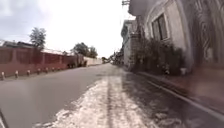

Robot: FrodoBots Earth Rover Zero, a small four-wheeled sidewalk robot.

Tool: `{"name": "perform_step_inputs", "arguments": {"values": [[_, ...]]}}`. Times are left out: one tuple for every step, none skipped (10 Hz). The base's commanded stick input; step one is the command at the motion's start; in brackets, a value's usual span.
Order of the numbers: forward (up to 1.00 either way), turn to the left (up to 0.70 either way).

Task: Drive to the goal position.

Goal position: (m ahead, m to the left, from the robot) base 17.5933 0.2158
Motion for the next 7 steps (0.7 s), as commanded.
{"name": "perform_step_inputs", "arguments": {"values": [[0.7, 0.01], [0.7, 0.01], [0.7, 0.01], [0.7, 0.01], [0.7, 0.01], [0.7, 0.01], [0.7, 0.01]]}}
